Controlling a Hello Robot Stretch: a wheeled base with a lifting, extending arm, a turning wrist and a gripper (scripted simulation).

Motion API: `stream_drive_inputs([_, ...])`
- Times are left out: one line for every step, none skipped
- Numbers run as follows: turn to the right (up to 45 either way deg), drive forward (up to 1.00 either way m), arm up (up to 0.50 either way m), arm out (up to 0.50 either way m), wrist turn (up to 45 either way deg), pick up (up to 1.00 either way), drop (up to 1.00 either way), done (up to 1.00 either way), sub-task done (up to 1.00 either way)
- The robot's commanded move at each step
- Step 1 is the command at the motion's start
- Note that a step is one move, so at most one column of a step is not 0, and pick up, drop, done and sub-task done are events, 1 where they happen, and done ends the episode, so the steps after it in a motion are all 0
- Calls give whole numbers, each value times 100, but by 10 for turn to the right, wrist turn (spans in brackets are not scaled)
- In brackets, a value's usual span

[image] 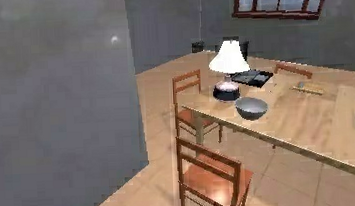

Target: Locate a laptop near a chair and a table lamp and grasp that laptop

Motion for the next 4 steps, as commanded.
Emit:
stream_drive_inputs([450, 0, 0, 0, 0, 0, 0, 0, 0])
stream_drive_inputs([120, 0, 0, 0, 0, 0, 0, 0, 0])
stream_drive_inputs([0, 40, 0, 0, 0, 0, 0, 0, 0])
stream_drive_inputs([-450, 0, 0, 0, 0, 0, 0, 0, 0])
